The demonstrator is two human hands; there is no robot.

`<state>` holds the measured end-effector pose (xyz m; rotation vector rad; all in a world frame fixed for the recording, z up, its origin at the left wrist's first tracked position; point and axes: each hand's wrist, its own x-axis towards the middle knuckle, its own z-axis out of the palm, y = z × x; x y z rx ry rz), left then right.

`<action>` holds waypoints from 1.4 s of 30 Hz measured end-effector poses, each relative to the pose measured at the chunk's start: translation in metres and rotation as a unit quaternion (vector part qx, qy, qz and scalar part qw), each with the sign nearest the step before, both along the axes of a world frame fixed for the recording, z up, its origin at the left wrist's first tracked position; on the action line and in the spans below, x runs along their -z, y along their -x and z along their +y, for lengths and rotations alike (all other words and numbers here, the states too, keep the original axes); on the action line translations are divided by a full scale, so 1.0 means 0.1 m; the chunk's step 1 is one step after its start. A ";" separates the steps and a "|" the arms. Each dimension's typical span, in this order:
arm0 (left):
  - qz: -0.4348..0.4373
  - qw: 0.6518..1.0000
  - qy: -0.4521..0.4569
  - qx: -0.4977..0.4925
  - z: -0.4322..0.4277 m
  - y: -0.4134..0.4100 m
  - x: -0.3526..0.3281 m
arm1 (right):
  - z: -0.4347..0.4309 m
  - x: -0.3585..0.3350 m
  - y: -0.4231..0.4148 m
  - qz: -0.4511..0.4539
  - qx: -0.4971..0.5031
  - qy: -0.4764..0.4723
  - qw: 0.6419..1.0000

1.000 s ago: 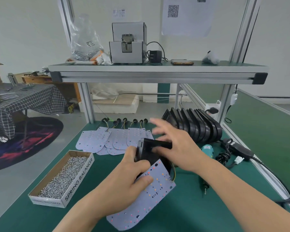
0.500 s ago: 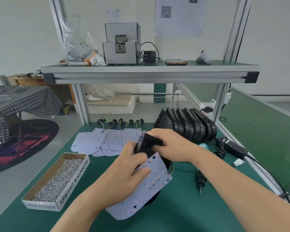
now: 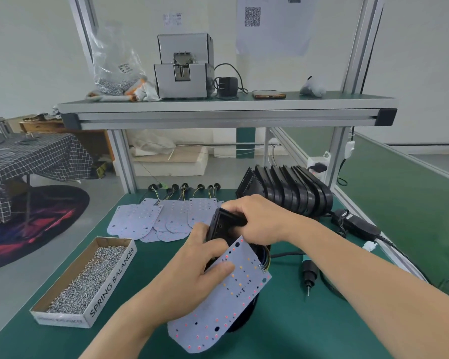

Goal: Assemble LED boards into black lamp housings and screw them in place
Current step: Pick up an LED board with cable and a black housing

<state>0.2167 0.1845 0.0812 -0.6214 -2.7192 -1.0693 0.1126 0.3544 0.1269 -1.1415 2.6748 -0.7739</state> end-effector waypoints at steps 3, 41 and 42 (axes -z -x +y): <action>0.002 1.000 -0.008 0.011 0.01 -0.01 -0.01 | -0.03 0.01 0.03 0.019 0.011 -0.032 0.999; 0.030 0.985 -0.155 -0.066 -0.20 0.27 0.30 | 0.21 0.25 -0.09 -0.035 0.124 0.311 0.942; 0.028 0.985 -0.155 -0.065 -0.20 0.26 0.29 | 0.20 0.24 -0.10 -0.031 0.125 0.310 0.942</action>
